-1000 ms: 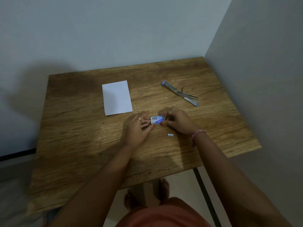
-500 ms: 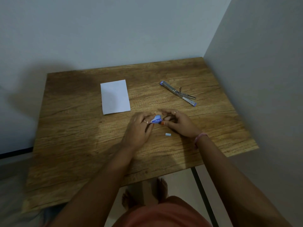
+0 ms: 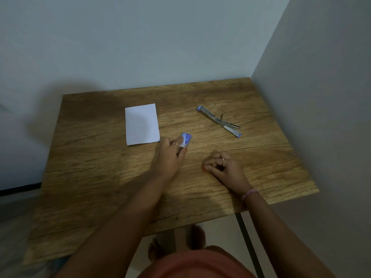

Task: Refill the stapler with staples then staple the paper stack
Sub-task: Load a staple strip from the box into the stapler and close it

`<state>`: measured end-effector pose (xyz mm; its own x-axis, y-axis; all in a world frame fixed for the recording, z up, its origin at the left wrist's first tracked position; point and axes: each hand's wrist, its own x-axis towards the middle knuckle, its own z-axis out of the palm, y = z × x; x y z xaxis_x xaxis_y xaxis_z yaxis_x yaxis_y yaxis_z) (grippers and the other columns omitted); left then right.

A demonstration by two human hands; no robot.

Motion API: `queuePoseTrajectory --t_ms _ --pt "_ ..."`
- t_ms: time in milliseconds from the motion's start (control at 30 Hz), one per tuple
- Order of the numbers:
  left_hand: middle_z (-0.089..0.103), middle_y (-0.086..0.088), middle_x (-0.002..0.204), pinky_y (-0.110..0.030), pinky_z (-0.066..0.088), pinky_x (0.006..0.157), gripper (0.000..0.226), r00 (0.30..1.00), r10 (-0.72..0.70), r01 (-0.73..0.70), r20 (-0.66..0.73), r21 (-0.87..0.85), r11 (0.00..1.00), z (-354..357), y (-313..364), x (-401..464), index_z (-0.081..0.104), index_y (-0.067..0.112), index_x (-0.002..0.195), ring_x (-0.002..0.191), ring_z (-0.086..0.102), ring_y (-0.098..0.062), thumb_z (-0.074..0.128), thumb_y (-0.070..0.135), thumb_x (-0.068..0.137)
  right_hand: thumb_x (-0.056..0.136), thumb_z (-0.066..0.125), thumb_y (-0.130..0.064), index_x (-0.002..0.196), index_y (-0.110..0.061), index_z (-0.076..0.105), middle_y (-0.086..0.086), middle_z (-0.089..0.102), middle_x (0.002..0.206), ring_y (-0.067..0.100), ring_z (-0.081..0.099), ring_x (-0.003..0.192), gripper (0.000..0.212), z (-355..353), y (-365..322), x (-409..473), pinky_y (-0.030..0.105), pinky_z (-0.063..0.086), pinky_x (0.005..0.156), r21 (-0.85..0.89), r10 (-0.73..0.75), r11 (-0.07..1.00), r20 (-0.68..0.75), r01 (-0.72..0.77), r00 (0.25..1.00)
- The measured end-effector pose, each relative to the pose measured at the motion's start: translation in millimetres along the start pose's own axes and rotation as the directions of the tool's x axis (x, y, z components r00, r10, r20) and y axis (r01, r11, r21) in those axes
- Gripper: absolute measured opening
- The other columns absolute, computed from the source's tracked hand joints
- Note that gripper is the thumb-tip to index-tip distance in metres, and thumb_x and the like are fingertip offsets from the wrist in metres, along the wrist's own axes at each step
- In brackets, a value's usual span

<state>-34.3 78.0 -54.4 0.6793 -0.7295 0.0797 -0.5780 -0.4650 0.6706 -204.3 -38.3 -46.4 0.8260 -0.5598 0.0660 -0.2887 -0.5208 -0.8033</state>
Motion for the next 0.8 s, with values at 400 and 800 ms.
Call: queuePoseTrajectory --t_ms 400,800 --pt "0.042 -0.012 0.13 -0.032 0.044 0.084 0.054 0.965 -0.242 0.244 -0.101 0.014 0.97 6 15 43 0.048 0.013 0.136 0.105 0.057 -0.024 0.062 0.035 0.09 0.084 0.069 -0.008 0.094 -0.006 0.068 0.012 0.067 0.077 0.012 0.061 0.074 0.01 -7 3 5 0.024 0.051 0.077 0.398 0.287 0.894 -0.149 -0.209 0.946" --pt "0.06 -0.016 0.126 -0.035 0.049 0.092 0.045 0.972 -0.206 0.233 0.111 -0.42 0.877 57 100 90 0.056 0.007 0.129 0.112 0.06 -0.026 0.066 0.022 0.088 0.077 0.075 -0.008 0.092 -0.014 0.075 0.007 0.074 0.098 0.014 0.067 0.096 0.016 -54 31 21 0.028 0.052 0.09 0.733 0.513 0.66 -0.276 -0.167 0.813"
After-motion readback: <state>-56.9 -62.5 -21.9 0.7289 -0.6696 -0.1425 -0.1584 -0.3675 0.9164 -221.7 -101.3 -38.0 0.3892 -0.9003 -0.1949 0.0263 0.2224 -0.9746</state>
